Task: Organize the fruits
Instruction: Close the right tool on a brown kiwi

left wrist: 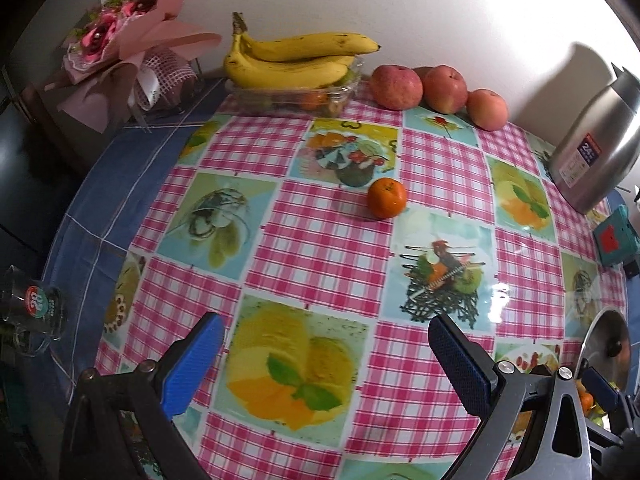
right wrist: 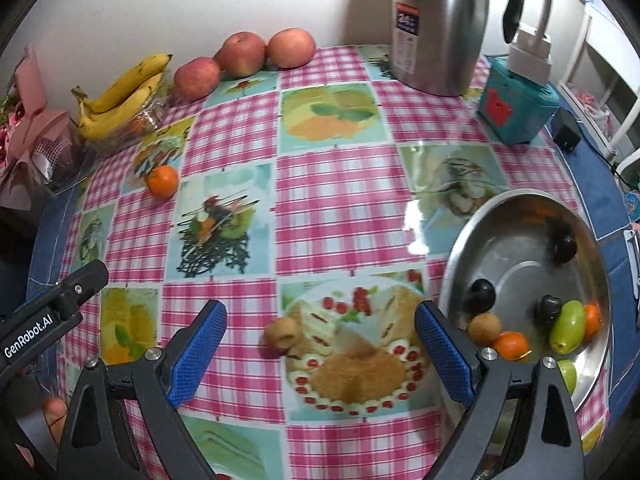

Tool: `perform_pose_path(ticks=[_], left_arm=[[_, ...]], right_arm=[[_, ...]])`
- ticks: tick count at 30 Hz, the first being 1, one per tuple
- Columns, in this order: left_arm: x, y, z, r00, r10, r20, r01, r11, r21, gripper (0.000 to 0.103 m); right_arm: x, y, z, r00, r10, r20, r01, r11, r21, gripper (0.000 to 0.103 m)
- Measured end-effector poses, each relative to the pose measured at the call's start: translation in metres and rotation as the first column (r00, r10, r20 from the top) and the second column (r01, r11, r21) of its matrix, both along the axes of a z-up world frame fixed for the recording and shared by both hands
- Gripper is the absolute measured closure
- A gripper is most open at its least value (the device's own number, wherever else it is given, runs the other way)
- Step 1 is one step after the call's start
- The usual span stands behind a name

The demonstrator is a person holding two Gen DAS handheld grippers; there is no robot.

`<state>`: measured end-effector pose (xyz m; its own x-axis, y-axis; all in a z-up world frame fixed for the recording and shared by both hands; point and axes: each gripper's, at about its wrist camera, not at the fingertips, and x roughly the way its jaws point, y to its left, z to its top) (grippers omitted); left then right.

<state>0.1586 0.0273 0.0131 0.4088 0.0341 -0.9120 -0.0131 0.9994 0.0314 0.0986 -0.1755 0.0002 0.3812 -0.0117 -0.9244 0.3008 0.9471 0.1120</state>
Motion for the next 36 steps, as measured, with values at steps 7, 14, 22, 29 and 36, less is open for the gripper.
perform_pose_path(ticks=[7, 14, 22, 29, 36], left_arm=[[0.002, 0.003, -0.006, 1.0, -0.002, -0.019, 0.002, 1.0, 0.0, 0.0], [0.004, -0.006, -0.041, 0.994, -0.017, -0.108, 0.02, 0.999, 0.029, 0.0], [-0.002, -0.014, -0.075, 0.981, -0.023, -0.19, 0.029, 0.999, 0.029, 0.0], [-0.003, -0.019, -0.082, 0.979, -0.017, -0.205, 0.024, 0.999, 0.029, 0.0], [0.0, -0.015, -0.085, 0.98, -0.026, -0.2, 0.033, 0.999, 0.033, 0.0]], right_arm=[[0.004, 0.009, -0.004, 1.0, 0.01, -0.018, -0.01, 1.0, 0.007, 0.008], [0.006, 0.016, -0.024, 0.997, 0.028, -0.075, -0.027, 1.0, 0.015, 0.008], [0.009, 0.022, -0.051, 0.989, 0.043, -0.144, -0.043, 0.999, 0.005, 0.008], [0.011, 0.03, -0.06, 0.986, 0.071, -0.152, -0.072, 0.997, 0.001, 0.026], [0.012, 0.036, -0.064, 0.985, 0.101, -0.138, -0.101, 0.995, 0.011, 0.057]])
